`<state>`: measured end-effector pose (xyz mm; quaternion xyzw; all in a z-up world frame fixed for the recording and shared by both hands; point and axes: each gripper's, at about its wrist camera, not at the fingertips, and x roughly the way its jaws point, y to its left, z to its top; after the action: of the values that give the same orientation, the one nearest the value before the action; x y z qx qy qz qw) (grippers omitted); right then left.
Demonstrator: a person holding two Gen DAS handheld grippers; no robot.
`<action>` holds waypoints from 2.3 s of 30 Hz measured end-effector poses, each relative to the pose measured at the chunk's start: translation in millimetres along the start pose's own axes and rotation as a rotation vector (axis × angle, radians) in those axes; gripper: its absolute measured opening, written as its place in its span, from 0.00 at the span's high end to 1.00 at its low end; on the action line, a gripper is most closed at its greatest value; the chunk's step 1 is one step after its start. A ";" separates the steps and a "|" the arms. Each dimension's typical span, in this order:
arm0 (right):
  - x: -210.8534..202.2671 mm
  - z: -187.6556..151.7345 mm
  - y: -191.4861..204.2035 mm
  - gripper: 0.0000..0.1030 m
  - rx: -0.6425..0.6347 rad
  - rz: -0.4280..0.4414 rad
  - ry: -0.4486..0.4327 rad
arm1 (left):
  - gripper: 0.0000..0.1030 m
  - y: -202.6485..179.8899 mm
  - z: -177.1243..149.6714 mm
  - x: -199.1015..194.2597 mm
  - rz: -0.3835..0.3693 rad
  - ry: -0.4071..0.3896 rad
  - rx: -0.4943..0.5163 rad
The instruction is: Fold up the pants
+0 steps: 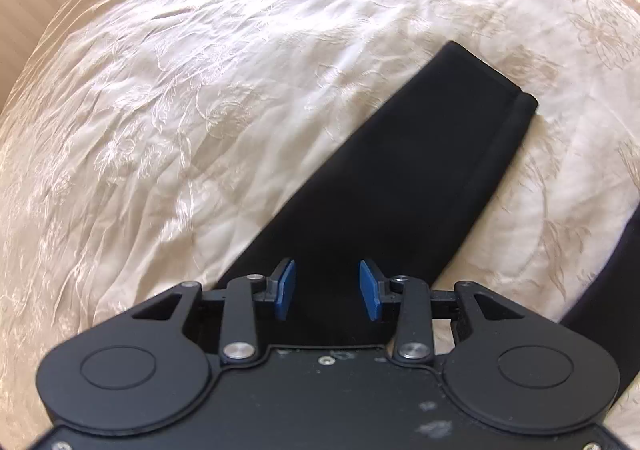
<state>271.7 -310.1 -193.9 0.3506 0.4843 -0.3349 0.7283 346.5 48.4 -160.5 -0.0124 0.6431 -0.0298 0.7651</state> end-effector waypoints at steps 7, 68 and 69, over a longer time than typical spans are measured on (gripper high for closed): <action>63.6 36.2 59.2 0.60 0.012 -0.164 0.076 | 0.30 18.3 -5.5 -7.0 0.055 -0.030 0.016; -88.3 -72.2 -257.5 0.71 0.125 -0.050 -0.173 | 0.91 5.0 -163.5 -31.7 0.077 -0.122 -0.030; -85.1 -67.2 -262.7 0.71 0.144 -0.044 -0.174 | 0.91 5.1 -163.3 -32.5 0.080 -0.122 -0.040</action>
<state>-3.3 -380.6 -181.9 0.3610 0.4017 -0.4140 0.7328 180.3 58.7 -157.0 -0.0037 0.5956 0.0143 0.8032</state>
